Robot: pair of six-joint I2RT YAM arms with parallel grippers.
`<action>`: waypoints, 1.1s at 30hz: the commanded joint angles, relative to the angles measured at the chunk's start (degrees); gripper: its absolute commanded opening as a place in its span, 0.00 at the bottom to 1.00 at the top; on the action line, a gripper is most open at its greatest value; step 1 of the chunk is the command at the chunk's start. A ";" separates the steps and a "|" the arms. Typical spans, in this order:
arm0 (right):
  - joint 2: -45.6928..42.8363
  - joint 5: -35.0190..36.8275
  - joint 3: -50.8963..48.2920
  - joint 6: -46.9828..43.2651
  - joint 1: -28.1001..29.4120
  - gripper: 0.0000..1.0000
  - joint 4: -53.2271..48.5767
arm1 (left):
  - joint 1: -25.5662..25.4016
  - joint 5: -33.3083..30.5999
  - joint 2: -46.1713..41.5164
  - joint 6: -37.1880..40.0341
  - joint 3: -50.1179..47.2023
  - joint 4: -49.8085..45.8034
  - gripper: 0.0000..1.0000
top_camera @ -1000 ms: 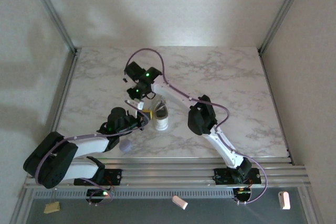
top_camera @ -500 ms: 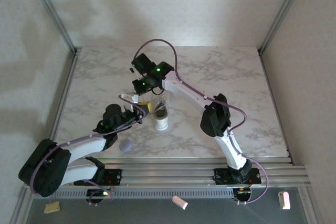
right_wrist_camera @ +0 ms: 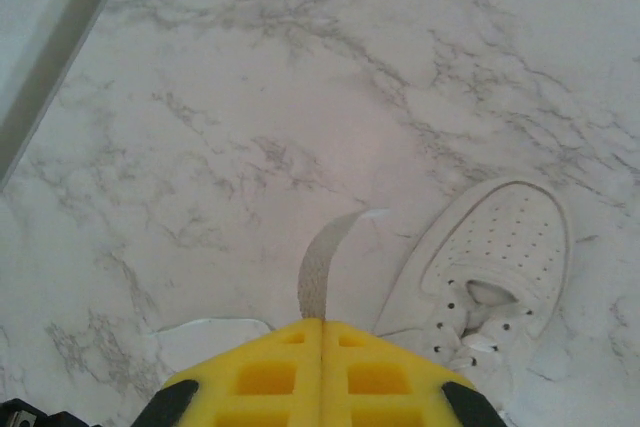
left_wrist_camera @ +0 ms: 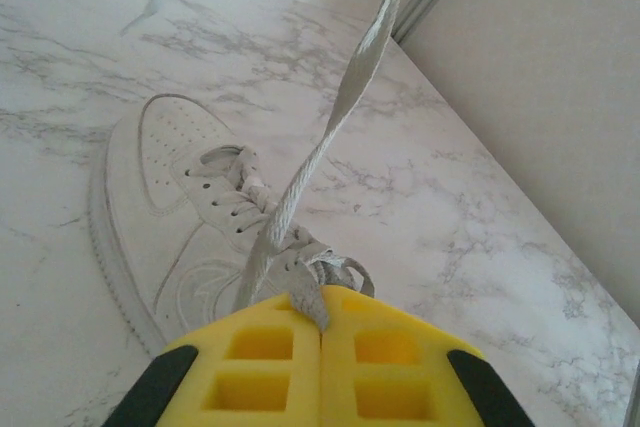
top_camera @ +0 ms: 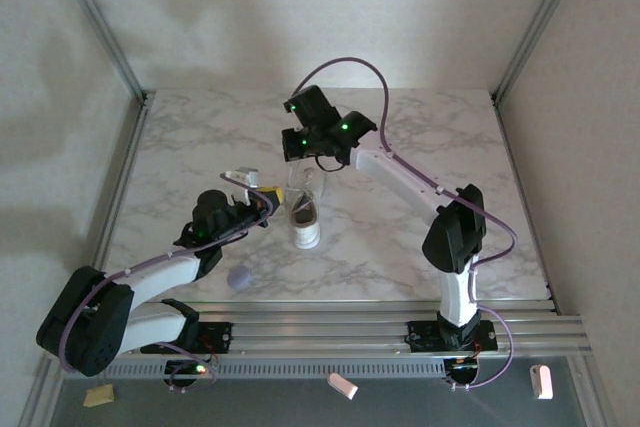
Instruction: Tie the shoes
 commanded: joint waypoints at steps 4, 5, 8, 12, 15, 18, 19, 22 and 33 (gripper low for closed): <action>-5.32 1.44 -5.41 1.63 -0.29 0.00 2.68 | 0.61 2.83 1.15 -1.29 3.25 0.71 0.00; -6.02 2.03 -5.78 1.61 -0.46 0.00 2.53 | 0.61 3.15 1.39 -1.39 3.50 0.79 0.00; -7.82 2.97 -6.78 1.27 -1.26 0.00 2.36 | 0.52 4.15 2.40 -1.45 4.60 0.39 0.00; -8.48 5.00 -6.74 1.06 -2.43 0.00 0.37 | 0.05 5.89 3.92 -0.64 7.19 -1.39 0.00; -8.67 6.37 -7.18 1.77 -3.12 0.00 -1.03 | -0.60 5.99 4.97 0.80 9.56 -3.93 0.00; -9.21 7.47 -8.26 2.49 -4.72 0.00 -1.55 | -0.89 5.97 5.90 1.41 11.65 -5.83 0.00; -9.23 8.12 -8.56 2.81 -5.07 0.00 -1.96 | -0.97 5.96 6.18 1.49 12.23 -6.32 0.00; -8.38 9.55 -8.02 4.08 -6.45 0.00 -4.10 | -1.06 5.97 6.49 1.67 13.23 -6.76 0.00; -7.86 12.00 -7.60 4.88 -9.91 0.00 -7.64 | -1.24 5.22 8.65 0.96 15.91 -8.09 0.00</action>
